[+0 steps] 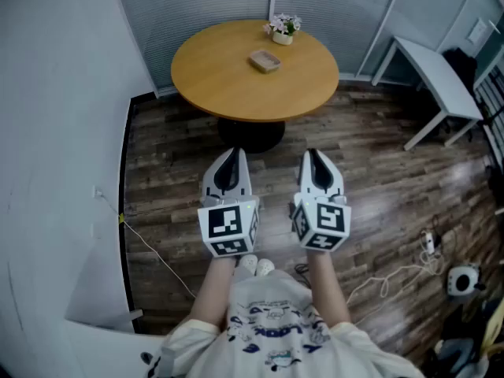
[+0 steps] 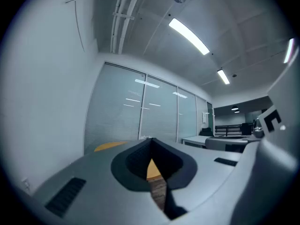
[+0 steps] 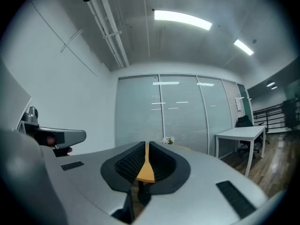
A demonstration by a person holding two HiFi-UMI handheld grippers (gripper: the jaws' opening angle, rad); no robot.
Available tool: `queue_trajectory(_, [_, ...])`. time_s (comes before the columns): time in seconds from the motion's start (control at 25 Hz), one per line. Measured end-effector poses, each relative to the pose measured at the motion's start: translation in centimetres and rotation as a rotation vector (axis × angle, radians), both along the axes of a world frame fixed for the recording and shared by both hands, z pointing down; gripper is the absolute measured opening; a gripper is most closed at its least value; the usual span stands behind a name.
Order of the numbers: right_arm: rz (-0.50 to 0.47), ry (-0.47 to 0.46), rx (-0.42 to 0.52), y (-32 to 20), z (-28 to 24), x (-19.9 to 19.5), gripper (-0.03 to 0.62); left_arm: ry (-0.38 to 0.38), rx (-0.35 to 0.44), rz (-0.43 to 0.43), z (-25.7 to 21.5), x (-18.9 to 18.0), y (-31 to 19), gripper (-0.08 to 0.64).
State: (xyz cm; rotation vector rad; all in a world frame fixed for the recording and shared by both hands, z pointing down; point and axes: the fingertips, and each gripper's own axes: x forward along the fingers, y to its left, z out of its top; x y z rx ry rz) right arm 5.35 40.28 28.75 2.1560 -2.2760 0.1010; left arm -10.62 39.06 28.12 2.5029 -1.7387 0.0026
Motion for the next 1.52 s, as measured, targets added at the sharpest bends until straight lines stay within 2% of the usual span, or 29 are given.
queue_trajectory(0.24, [-0.029,-0.018,-0.008,-0.8,0.5,-0.7,0.027,-0.019,0.007,-0.011,0.3,-0.4,-0.9,0.003])
queue_trajectory(0.64, [-0.018,-0.022,-0.017,-2.5,1.3,-1.2,0.028,-0.014,0.0,-0.01,0.7,-1.5,-2.5,0.003])
queue_trajectory(1.0, [-0.023,-0.04,-0.029,-4.3,2.3,-3.7,0.028,-0.015,0.005,0.008,1.3,-3.1,-4.4,0.003])
queue_trajectory(1.52, [-0.012,-0.06,-0.065,-7.7,4.3,-3.9,0.028,-0.019,-0.034,0.014,3.0,-3.9,-7.7,0.003])
